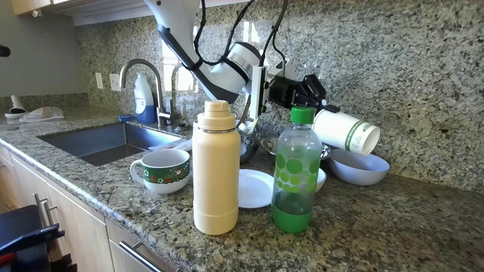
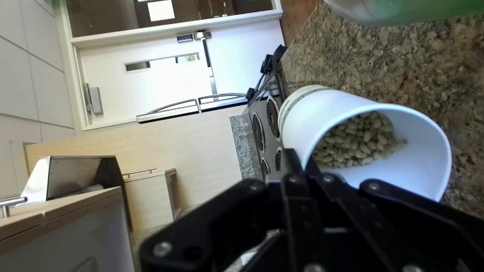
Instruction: Pour the contents of the cup in the small white bowl
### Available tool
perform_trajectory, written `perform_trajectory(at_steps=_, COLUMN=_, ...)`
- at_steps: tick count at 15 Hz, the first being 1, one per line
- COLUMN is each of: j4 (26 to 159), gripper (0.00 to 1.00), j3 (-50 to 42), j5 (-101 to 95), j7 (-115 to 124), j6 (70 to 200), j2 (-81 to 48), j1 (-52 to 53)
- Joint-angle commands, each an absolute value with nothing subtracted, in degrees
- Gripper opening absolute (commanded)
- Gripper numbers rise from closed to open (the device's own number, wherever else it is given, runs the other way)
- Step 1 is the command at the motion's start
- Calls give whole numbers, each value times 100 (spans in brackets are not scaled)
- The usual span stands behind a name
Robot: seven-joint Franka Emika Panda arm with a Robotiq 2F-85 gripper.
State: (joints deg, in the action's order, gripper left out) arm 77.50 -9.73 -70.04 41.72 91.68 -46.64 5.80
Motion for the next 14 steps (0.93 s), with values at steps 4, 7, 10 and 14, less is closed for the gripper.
perform_trajectory(at_steps=4, j4=7693, gripper=1, j3=-846, j5=-7532, j7=3936, j6=8653, j2=-4831, j1=688)
perform_trajectory(at_steps=7, j4=7713, gripper=1, j3=-792, j5=-7720, j7=3820, j6=8512, j2=-4892, j1=696)
perform_trajectory(at_steps=10, j4=7727, gripper=1, j3=-754, j5=-7899, j7=3723, j6=8412, j2=-4944, j1=690)
perform_trajectory(at_steps=14, j4=7721, gripper=1, j3=-736, j5=-8127, j7=3578, j6=8357, j2=-4996, j1=681)
